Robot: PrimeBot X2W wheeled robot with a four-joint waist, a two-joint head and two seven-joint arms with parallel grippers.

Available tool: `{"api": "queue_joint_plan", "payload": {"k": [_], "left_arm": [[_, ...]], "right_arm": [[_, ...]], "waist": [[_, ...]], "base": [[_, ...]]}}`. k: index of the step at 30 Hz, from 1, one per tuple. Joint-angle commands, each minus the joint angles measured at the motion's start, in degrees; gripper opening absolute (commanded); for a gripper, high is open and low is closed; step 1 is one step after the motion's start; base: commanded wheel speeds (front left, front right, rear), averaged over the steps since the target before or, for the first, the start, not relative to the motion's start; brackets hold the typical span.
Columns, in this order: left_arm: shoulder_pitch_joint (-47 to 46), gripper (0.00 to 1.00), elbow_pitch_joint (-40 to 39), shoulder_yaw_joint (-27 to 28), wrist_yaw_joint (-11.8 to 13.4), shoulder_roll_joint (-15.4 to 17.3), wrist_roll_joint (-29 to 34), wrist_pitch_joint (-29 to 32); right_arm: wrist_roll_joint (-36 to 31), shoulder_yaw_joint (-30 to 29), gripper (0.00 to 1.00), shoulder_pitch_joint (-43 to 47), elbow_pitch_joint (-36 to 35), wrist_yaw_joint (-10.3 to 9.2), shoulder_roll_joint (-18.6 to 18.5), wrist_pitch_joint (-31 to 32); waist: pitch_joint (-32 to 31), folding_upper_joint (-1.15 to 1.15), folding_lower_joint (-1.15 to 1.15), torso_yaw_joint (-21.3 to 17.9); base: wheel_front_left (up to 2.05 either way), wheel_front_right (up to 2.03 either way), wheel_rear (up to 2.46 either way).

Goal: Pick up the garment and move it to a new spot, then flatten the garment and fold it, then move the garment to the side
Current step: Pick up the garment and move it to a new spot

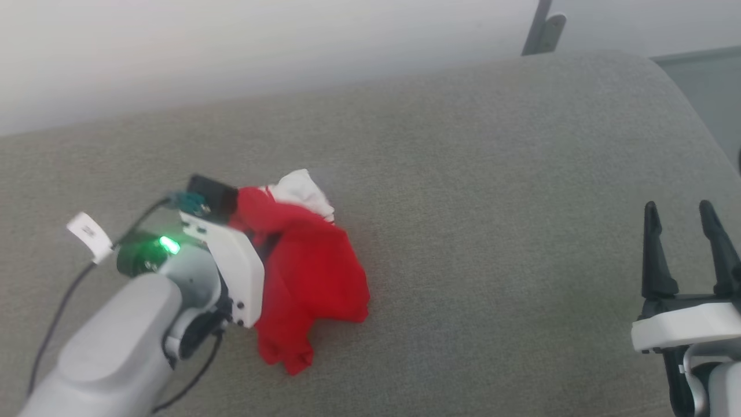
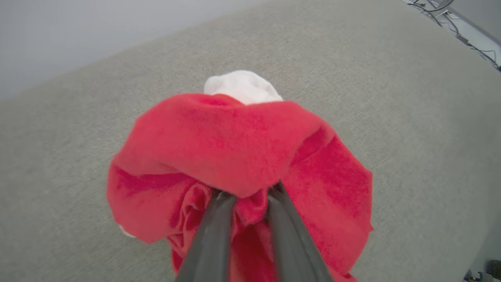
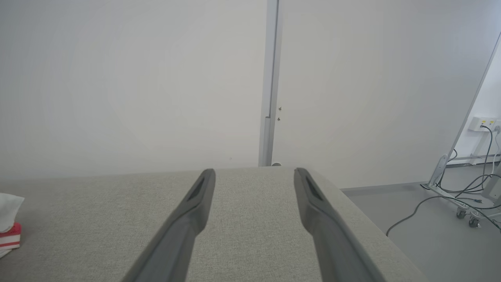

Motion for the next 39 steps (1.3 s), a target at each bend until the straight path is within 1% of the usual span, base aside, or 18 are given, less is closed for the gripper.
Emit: {"api": "queue_joint_plan", "payload": {"k": [1,6,13,14,15,16,17,19,23,25,29,33,37,39], "left_arm": [[0.68,0.00,1.13,-0.24,-0.31,-0.35,-0.84,-0.31],[-0.25,0.00,12.47,-3.01,-3.10,-4.41,-0.34,-0.41],[-1.85,0.00,24.92,-6.56,-5.79,-9.32,0.12,1.47],[-2.18,0.06,25.97,-6.97,-6.08,-9.78,0.11,1.33],[-2.62,0.35,26.89,-7.07,-6.51,-10.40,0.05,0.85],[-3.02,0.89,27.64,-6.92,-6.66,-11.07,-0.56,0.51],[-3.47,1.00,28.27,-7.09,-6.99,-11.52,-0.71,0.38],[-4.08,1.00,28.90,-7.48,-7.45,-12.04,-0.82,0.11],[-4.80,1.00,28.09,-8.31,-7.93,-11.79,-1.13,-1.08],[-4.72,1.00,27.10,-8.69,-8.05,-11.37,-1.24,-1.63],[-3.92,1.00,24.73,-8.63,-8.11,-9.49,-1.27,-4.15],[-3.01,1.00,21.96,-7.24,-7.85,-6.54,-0.60,-9.10],[-0.94,1.00,19.62,-5.41,-6.31,-3.49,0.49,-15.81],[0.36,1.00,18.52,-3.99,-5.65,-2.01,-0.09,-19.40]], "right_arm": [[-0.39,0.25,1.00,-0.55,0.24,-0.02,0.23,-0.42],[-0.54,0.80,1.00,-1.00,0.73,-0.02,0.88,-0.72],[-0.04,1.63,1.00,-1.98,2.15,-0.02,0.90,-1.05],[-0.02,1.83,1.00,-2.16,2.37,-0.02,0.85,-1.06],[-0.07,2.03,1.00,-2.21,2.52,-0.02,0.76,-1.05],[-0.25,2.15,1.00,-2.10,2.50,-0.02,0.81,-1.04],[-0.40,2.26,1.00,-1.87,2.49,-0.02,0.84,-0.94],[-0.33,2.30,1.00,-1.52,2.89,-0.02,0.33,-0.87],[-0.15,2.52,1.00,-0.65,3.36,-0.02,-0.41,-0.56],[0.07,2.58,1.00,0.00,3.62,-0.02,-0.87,-0.41],[0.13,2.93,1.00,1.07,3.72,-0.02,-1.49,-0.09],[1.07,3.17,1.00,2.12,3.51,-0.02,-1.95,-0.25],[1.66,2.82,1.00,2.92,4.04,-0.02,-2.52,-0.71],[1.79,2.58,1.00,3.60,4.26,-0.02,-2.75,-1.02]], "waist": [[0.50,0.00,0.00,-0.53],[1.47,0.00,0.00,-1.42],[2.06,0.00,0.00,-1.57],[1.96,0.00,0.00,-1.53],[1.77,0.00,0.00,-1.43],[1.47,0.00,0.00,-1.31],[1.10,0.00,0.00,-1.15],[0.23,0.00,0.00,-0.72],[-2.17,0.00,0.00,0.46],[-3.49,0.00,0.00,1.24],[-6.14,0.00,0.00,2.78],[-7.98,0.00,0.00,4.23],[-9.20,0.00,0.00,5.54],[-9.63,0.00,0.00,6.18]], "base": [[0.00,0.00,0.00],[0.00,0.00,0.00],[0.00,0.00,0.00],[0.00,0.00,0.00],[0.00,0.00,0.00],[0.00,0.00,0.00],[0.00,0.00,0.00],[0.00,0.00,0.00],[0.00,0.00,0.00],[0.00,0.00,0.00],[0.00,0.00,0.00],[0.00,0.00,0.00],[0.00,0.00,0.00],[0.00,0.00,0.00]]}}
